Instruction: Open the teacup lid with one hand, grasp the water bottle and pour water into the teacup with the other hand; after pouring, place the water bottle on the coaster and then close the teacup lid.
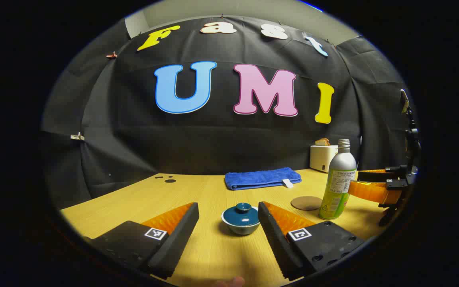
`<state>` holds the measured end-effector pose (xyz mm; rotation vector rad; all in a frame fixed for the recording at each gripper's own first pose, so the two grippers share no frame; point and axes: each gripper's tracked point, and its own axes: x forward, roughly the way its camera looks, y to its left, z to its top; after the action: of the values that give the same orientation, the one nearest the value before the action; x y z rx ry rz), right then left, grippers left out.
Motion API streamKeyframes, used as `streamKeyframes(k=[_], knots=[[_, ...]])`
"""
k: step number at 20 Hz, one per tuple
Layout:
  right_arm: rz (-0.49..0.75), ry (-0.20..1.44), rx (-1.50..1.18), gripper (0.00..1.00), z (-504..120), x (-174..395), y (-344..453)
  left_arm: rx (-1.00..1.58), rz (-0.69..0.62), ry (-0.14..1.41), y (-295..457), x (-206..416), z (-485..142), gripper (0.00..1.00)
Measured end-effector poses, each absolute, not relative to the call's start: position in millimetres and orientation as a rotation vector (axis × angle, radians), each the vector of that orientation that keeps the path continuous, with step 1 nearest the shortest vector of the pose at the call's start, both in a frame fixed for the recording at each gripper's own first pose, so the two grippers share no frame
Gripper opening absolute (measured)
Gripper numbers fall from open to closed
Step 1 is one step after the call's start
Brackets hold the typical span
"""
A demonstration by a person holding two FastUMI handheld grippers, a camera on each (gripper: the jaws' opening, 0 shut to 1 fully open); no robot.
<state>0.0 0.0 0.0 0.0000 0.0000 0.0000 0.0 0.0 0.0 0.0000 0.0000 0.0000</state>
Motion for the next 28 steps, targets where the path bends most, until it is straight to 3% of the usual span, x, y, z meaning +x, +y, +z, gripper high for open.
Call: streamKeyframes(k=[21, 28], knots=[[-0.003, -0.001, 0.000, 0.98, 0, 1, -2, 0.000, -0.024, -0.003, -5, 15, -1, 0.94], [-0.003, -0.001, 0.000, 0.98, -1, 1, -2, 0.071, -0.105, 0.090, -24, 52, -15, 0.82]])
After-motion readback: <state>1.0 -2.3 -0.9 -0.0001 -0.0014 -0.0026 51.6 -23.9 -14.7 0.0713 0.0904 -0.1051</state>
